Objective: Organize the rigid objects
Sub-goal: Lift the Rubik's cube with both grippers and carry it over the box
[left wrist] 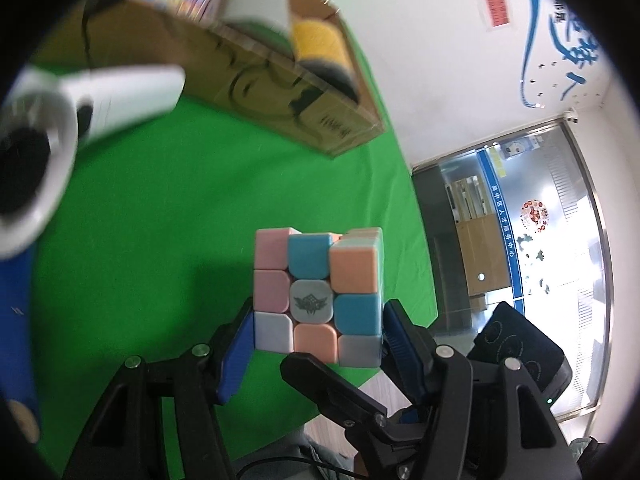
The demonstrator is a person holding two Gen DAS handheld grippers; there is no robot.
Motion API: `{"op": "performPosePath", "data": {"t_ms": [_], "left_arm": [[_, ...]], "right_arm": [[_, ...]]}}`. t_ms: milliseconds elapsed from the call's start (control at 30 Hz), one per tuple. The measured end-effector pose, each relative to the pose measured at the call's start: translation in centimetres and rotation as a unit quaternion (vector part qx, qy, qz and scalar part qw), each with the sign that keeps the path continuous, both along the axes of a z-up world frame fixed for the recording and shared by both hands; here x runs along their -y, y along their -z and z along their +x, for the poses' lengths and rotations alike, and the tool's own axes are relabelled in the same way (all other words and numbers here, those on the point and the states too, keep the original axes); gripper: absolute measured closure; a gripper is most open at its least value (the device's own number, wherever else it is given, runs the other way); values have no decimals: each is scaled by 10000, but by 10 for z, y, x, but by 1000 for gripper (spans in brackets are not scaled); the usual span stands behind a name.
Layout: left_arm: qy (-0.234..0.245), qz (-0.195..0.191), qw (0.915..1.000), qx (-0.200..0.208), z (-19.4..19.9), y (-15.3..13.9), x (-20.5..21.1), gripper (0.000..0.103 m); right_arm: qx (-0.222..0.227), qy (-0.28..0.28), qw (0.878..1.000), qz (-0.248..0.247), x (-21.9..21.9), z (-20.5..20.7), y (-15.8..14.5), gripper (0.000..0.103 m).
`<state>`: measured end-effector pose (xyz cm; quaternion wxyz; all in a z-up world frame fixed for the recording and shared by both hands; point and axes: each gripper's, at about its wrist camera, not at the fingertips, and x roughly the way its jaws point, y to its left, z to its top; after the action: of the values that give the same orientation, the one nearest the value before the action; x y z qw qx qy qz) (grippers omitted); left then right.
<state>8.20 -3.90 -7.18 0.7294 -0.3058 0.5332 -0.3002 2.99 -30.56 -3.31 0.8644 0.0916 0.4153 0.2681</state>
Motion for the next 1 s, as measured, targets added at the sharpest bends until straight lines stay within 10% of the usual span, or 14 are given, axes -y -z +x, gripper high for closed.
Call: {"op": "performPosePath", "data": {"t_ms": [500,1000], "left_arm": [[-460,-205,9961,731,23,-63,-57,42],[-717,-305,9954,554,83,-65,-114,42]], "right_arm": [[801,-329,9947,-559,-61,26,-75,48],[554,-617,9944,-649,-142,98,-86,48]]}}
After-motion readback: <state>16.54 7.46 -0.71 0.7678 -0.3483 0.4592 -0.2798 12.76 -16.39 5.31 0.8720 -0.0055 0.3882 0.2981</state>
